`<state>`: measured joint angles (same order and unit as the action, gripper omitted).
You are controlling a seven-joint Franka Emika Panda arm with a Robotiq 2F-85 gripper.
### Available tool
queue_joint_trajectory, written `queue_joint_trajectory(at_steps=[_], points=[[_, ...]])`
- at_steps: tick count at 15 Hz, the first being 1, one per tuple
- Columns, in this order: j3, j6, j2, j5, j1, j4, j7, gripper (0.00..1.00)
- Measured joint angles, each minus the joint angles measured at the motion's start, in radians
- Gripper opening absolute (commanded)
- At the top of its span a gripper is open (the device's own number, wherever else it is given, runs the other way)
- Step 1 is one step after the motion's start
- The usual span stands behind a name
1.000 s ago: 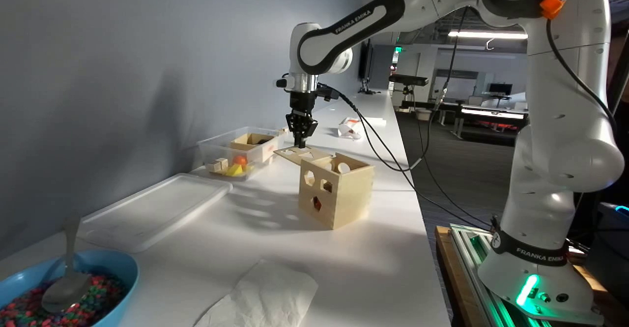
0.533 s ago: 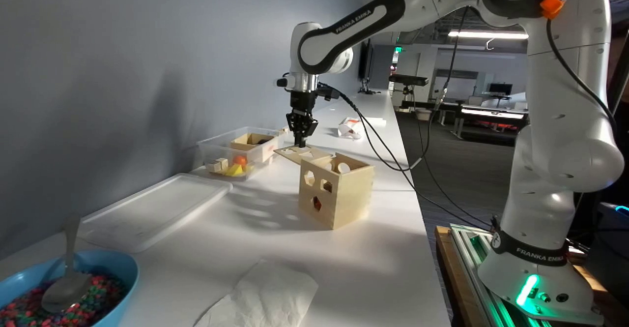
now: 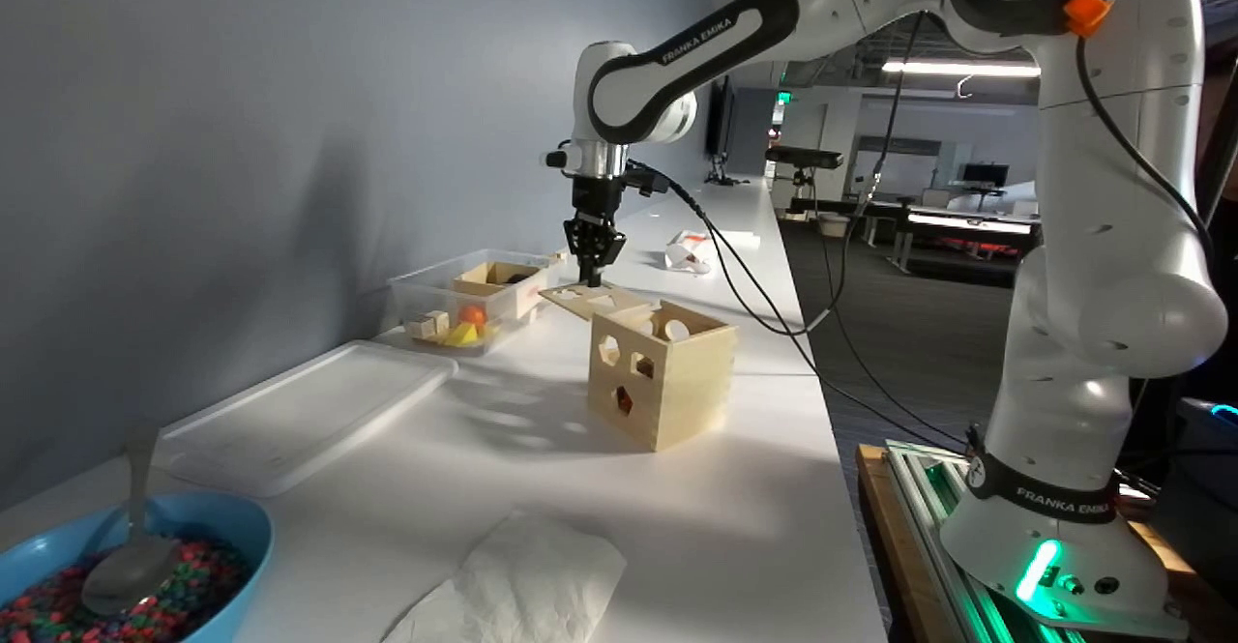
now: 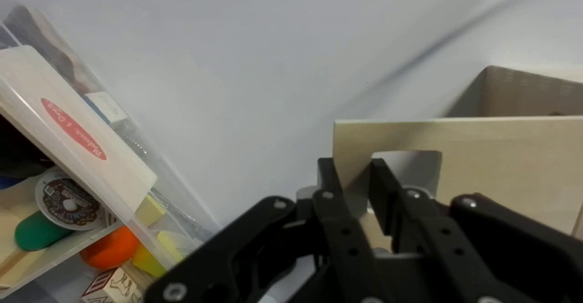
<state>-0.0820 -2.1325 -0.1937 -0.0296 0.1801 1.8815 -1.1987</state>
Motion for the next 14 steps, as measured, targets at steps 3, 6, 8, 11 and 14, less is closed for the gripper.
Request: queue_joint_trajectory(at_steps=[3,6,8,11,14], points=[[0.001,-0.011,0.003,0.001,-0.001,0.000,0.000,0.06],[0.005,-0.013,0.004,0.001,-0.006,0.001,0.000,0.06],[0.009,-0.013,0.004,0.001,-0.014,0.002,0.000,0.06],[0.018,-0.013,0.004,0.001,-0.022,0.003,0.000,0.06],[0.016,-0.014,0.004,0.001,-0.022,0.008,0.000,0.06]])
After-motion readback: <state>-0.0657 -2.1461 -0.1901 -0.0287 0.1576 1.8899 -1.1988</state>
